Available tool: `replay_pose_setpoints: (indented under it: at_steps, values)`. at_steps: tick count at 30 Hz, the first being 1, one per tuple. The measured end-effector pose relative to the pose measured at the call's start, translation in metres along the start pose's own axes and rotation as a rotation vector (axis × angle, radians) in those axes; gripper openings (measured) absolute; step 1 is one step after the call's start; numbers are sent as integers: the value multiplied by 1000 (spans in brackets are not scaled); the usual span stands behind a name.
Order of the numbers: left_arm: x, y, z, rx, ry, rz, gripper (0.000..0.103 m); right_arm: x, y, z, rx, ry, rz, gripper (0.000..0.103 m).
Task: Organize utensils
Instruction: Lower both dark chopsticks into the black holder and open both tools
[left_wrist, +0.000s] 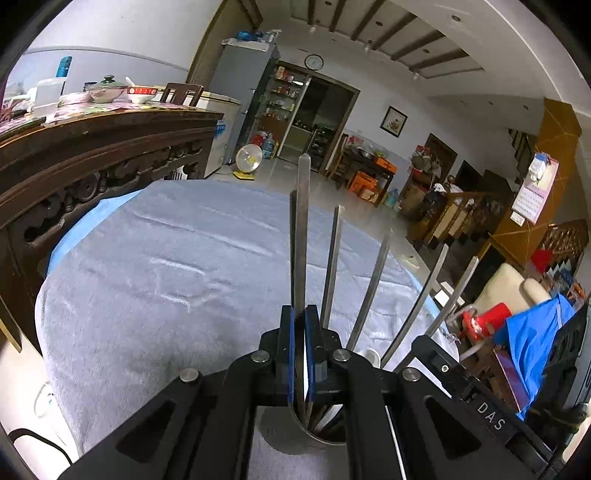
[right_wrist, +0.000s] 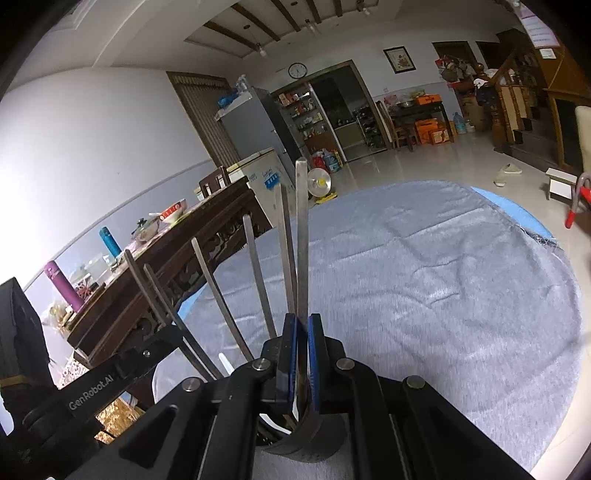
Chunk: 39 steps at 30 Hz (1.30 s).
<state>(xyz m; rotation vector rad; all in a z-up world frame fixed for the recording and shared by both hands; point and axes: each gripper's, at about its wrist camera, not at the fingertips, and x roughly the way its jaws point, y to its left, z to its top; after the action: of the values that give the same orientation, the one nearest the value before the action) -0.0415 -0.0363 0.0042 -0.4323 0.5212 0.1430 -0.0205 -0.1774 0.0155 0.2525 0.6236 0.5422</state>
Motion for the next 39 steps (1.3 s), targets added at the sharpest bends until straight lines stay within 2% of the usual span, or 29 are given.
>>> replay_pose_setpoints:
  at_steps: [31, 33, 34, 36, 38, 39]
  values:
    - [-12, 2, 5, -9, 14, -22, 6, 4, 2, -3, -19, 36, 3, 8]
    - [-13, 2, 5, -10, 14, -20, 10, 3, 2, -3, -17, 36, 3, 8]
    - [-14, 2, 6, -12, 13, -19, 16, 3, 1, -3, -16, 37, 1, 8]
    - [-16, 3, 7, -19, 3, -14, 27, 1, 1, -3, -14, 32, -4, 13]
    - [-17, 5, 7, -25, -4, -9, 34, 0, -1, -3, -7, 30, 4, 32]
    - [-18, 5, 7, -28, -4, -7, 34, -1, -1, -3, -5, 27, 5, 37]
